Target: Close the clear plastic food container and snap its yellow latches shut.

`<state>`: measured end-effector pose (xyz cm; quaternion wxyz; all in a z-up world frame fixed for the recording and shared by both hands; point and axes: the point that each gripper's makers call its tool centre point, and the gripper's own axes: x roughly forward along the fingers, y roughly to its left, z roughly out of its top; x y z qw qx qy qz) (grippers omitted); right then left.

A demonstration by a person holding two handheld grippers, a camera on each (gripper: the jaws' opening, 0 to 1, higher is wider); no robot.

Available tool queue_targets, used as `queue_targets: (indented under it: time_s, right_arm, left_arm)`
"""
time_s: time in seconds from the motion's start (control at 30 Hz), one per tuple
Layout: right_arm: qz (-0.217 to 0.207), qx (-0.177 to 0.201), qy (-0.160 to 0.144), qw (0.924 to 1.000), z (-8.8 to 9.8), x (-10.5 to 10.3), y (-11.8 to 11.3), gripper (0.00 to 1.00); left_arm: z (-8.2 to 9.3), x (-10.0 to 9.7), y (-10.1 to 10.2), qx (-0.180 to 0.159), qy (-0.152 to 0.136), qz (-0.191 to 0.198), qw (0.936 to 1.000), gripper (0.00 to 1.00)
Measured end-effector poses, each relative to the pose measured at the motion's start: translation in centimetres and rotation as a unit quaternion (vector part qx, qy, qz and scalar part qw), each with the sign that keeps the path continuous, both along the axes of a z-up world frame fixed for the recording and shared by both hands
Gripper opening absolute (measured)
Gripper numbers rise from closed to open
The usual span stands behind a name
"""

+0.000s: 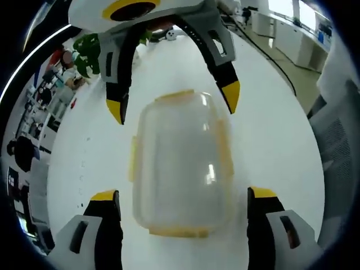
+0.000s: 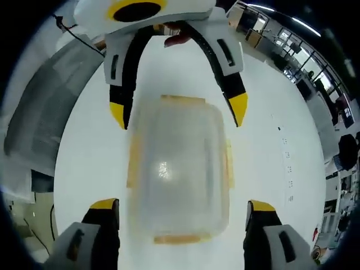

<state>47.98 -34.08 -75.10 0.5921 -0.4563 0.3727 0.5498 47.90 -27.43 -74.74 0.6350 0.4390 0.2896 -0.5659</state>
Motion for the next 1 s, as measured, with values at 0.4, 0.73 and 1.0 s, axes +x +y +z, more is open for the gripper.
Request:
queue_targets:
  time_s: [0.4, 0.73, 1.0]
  right_arm:
    - [-0.003, -0.011, 0.005, 0.9999, -1.1, -0.2, -0.4, 0.93]
    - [0.000, -0.017, 0.010, 0.9998, -1.9, -0.4, -0.7, 0.85]
    - [-0.005, -0.028, 0.008, 0.9996, -1.8, -0.3, -0.7, 0.81]
  left_arm:
    - [-1.2, 0.0, 0.0, 0.014, 0.013, 0.000, 0.9998, 0.86]
    - [-1.3, 0.3, 0.1, 0.019, 0.005, -0.005, 0.9998, 0.78]
    - [-1.3, 0.3, 0.2, 0.025, 0.003, -0.005, 0.9997, 0.78]
